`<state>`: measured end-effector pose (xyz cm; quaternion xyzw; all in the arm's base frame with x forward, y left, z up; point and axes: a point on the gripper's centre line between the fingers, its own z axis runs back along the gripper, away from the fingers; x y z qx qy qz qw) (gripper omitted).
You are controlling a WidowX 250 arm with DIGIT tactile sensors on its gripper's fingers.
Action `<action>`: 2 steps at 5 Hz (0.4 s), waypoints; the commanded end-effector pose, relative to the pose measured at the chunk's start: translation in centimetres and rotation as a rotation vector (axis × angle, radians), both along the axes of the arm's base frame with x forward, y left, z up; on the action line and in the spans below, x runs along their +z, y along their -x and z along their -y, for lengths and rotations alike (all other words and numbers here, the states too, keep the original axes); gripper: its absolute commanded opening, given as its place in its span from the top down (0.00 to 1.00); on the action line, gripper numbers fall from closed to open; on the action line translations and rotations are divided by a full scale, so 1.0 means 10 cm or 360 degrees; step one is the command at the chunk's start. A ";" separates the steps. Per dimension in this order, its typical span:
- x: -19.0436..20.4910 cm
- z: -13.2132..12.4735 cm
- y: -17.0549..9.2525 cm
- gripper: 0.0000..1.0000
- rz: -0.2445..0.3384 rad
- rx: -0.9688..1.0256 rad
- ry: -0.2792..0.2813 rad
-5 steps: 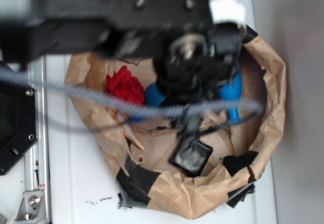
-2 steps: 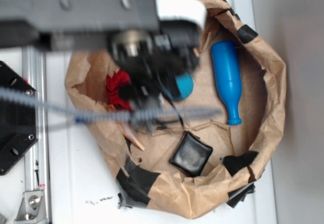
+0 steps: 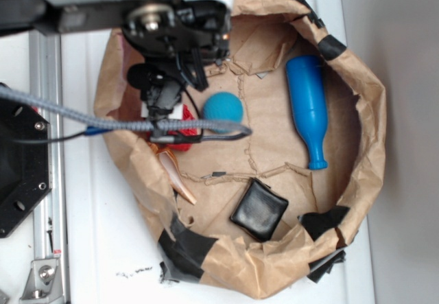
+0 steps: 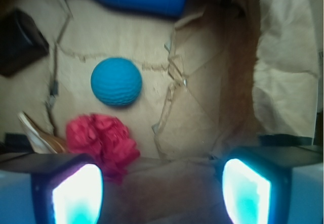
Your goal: Grab the red paper.
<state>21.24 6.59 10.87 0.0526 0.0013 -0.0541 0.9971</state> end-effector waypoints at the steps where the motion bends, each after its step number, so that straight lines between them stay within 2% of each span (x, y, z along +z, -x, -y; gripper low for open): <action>1: -0.09 0.02 0.05 0.00 -0.0070 0.0032 0.0012; 2: -0.17 0.21 -0.05 0.00 -0.0069 0.0061 0.0165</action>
